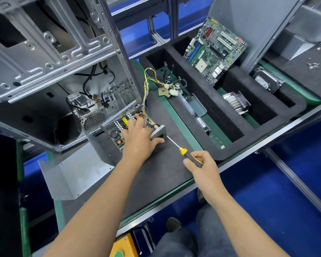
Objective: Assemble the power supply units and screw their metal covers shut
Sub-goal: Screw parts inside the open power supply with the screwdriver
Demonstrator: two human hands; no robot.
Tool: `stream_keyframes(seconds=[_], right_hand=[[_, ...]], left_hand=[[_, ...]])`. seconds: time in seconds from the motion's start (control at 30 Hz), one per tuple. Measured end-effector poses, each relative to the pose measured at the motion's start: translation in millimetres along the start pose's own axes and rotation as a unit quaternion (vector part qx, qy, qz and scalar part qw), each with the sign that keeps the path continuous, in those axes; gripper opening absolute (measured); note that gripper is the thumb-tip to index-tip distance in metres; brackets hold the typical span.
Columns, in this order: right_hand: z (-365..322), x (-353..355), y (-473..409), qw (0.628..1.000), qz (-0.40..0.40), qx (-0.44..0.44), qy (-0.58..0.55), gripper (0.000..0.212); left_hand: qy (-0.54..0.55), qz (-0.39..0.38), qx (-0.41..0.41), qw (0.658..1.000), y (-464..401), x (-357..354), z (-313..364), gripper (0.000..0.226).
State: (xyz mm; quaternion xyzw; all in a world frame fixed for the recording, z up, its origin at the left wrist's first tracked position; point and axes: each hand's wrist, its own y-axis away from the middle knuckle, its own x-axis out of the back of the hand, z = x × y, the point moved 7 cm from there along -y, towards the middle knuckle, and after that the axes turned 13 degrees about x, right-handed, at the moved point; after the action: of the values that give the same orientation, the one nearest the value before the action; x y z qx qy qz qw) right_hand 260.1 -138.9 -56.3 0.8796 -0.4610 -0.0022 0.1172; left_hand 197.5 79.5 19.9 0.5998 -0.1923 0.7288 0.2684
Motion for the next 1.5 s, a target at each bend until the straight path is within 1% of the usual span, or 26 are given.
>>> stream_keyframes(seconds=[0.03,0.07,0.13,0.2,0.27,0.33,0.4,0.43,0.47,0.53,0.6,0.63,0.83,0.9,0.97,1.0,1.03,1.1,1.13,1.2,1.27,1.3,1.33,1.37,1.4,1.5], right_hand=[[0.3,1.8,-0.1,1.0,0.008,-0.012,0.002,0.004],[-2.6,2.6,-1.2,1.0,0.018,-0.021,0.0,0.011],[-3.0,-0.9,-3.1,0.999,-0.008,-0.031,0.007,0.026],[-5.0,-2.0,-5.2,0.999,-0.035,-0.015,0.001,0.01],[-2.7,-0.2,-5.2,0.999,-0.036,-0.014,-0.022,0.018],[-1.6,2.9,-5.2,0.999,-0.024,-0.033,-0.013,0.004],[-3.6,1.8,-5.5,0.998,-0.017,-0.053,-0.003,0.031],[-4.9,-0.7,-5.1,0.998,-0.034,-0.06,0.005,0.037],[-9.3,-3.0,-4.9,0.997,-0.049,-0.056,0.007,0.033],[-9.9,-4.2,-2.8,0.997,-0.07,-0.042,0.005,0.014],[-6.3,-2.0,-0.5,0.997,-0.068,-0.035,-0.007,0.013],[-5.3,0.0,0.2,0.997,-0.058,-0.04,-0.011,0.005],[-6.6,-0.8,-1.8,0.998,-0.048,-0.038,-0.029,0.018],[-0.3,5.7,-1.9,0.999,-0.007,-0.048,-0.022,0.008],[-3.2,5.0,0.4,0.998,0.005,-0.059,-0.006,0.034],[-4.3,2.2,1.9,0.998,-0.008,-0.068,0.006,0.044],[-4.4,-2.8,2.9,0.998,-0.027,-0.064,0.011,0.044],[-3.4,-10.0,4.1,0.998,-0.043,-0.049,0.003,0.021],[-3.9,-10.9,4.9,0.998,-0.043,-0.04,-0.001,0.016],[-1.9,-8.2,5.3,0.999,-0.019,-0.026,-0.009,0.019],[-5.3,-2.8,3.6,0.999,0.016,-0.032,-0.019,0.007],[-3.7,-0.9,1.5,0.999,0.028,-0.038,-0.022,0.022],[-3.2,-2.3,1.3,0.998,0.023,-0.051,-0.028,0.029],[-1.5,-5.2,0.2,0.998,0.007,-0.053,-0.04,0.026],[-3.9,-7.7,0.7,0.998,-0.009,-0.05,-0.048,0.014],[2.5,-5.3,1.7,0.999,-0.013,-0.036,-0.028,0.026]], left_hand=[[0.004,-0.001,0.0,1.0,-0.1,0.5,-0.3,0.056],[0.008,-0.001,0.0,1.0,-0.3,1.0,-0.4,0.056],[0.011,0.0,0.0,1.0,-0.2,1.5,-0.5,0.055],[0.013,0.003,0.003,1.0,0.1,2.0,-0.8,0.054],[0.019,0.008,0.004,1.0,0.7,3.0,-0.8,0.052],[0.023,0.01,0.008,1.0,1.2,4.2,-0.4,0.052],[0.02,0.008,0.008,1.0,1.7,4.7,0.6,0.053],[0.018,0.005,0.009,1.0,1.8,4.6,0.3,0.053],[0.017,0.002,0.01,1.0,1.1,4.7,0.2,0.053],[0.016,-0.005,0.015,1.0,0.8,4.0,-0.1,0.053],[0.013,-0.011,0.017,1.0,0.7,3.4,-0.1,0.053],[0.01,-0.016,0.016,1.0,0.8,3.6,0.3,0.053],[0.002,-0.019,0.004,1.0,-0.5,1.0,-0.5,0.055],[0.001,-0.018,0.001,1.0,-1.1,0.2,-0.6,0.055],[0.0,-0.019,-0.001,1.0,-1.1,0.3,-0.8,0.054],[0.001,-0.019,-0.003,1.0,-0.6,0.3,-0.3,0.054],[0.002,-0.018,-0.005,1.0,0.1,0.5,-0.3,0.054],[0.007,-0.015,-0.003,1.0,0.6,0.3,-0.6,0.053],[0.008,-0.013,-0.001,1.0,0.8,0.7,-1.0,0.053],[0.003,-0.013,-0.001,1.0,0.7,1.1,-0.1,0.055],[-0.001,-0.015,0.001,1.0,1.0,1.9,-0.1,0.055],[-0.001,-0.016,-0.002,1.0,1.2,2.2,0.2,0.055],[0.0,-0.016,-0.004,1.0,1.6,2.4,0.5,0.054],[0.001,-0.014,-0.006,1.0,1.7,2.5,0.6,0.054],[0.002,-0.012,-0.006,1.0,1.6,2.5,0.4,0.053],[0.0,-0.007,-0.005,1.0,1.2,2.0,0.5,0.053]])
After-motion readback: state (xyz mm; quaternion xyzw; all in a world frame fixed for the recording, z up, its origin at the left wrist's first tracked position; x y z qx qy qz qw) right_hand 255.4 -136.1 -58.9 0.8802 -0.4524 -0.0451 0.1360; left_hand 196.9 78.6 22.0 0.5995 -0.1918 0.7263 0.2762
